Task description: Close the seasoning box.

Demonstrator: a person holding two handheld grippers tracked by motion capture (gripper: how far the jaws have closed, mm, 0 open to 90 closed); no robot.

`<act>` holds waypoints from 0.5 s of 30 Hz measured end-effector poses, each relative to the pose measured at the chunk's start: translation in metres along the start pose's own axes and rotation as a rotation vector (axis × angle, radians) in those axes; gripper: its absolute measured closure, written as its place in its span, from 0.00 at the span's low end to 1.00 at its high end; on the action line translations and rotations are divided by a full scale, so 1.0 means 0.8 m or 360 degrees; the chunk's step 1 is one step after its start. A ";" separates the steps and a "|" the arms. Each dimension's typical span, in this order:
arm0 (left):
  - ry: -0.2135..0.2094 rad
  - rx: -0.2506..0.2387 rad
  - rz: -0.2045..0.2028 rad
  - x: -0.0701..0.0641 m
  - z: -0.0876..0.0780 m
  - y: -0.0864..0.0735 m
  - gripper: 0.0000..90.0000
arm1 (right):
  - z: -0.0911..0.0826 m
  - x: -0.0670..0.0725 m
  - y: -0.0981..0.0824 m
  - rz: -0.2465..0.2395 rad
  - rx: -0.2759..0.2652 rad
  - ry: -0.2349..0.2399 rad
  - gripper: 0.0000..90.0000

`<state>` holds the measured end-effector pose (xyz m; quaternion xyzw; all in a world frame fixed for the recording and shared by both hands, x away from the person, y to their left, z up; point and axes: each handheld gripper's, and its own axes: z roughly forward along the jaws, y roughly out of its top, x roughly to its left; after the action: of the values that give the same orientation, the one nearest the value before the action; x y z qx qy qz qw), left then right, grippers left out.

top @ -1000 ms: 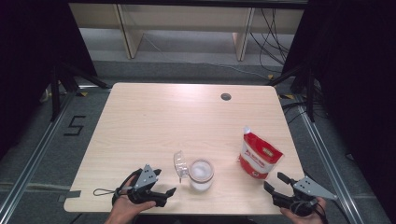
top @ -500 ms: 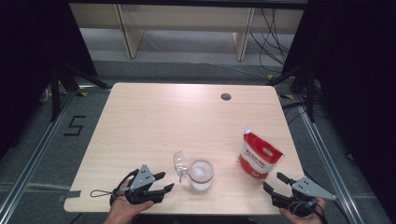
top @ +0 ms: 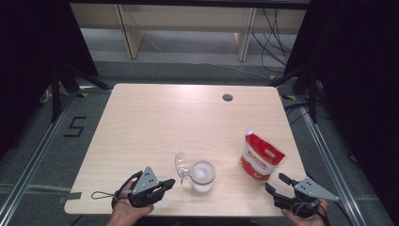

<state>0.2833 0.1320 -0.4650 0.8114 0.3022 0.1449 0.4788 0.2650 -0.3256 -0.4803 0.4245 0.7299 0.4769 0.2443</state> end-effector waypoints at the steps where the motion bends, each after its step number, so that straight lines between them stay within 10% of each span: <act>1: -0.0007 0.0001 0.0022 0.001 -0.002 0.003 0.99 | 0.000 0.000 0.000 0.0003 0.0000 0.0001 0.38; 12: -0.0016 -0.0028 0.0072 0.003 -0.004 0.022 0.99 | 0.001 0.004 -0.001 0.0068 0.0035 0.0009 0.38; 15: -0.0019 -0.0041 0.0047 -0.001 -0.001 0.026 0.99 | 0.003 -0.001 0.000 -0.0015 0.0006 0.0003 0.38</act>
<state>0.2899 0.1247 -0.4466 0.8103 0.2855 0.1511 0.4890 0.2673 -0.3247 -0.4818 0.4209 0.7330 0.4748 0.2451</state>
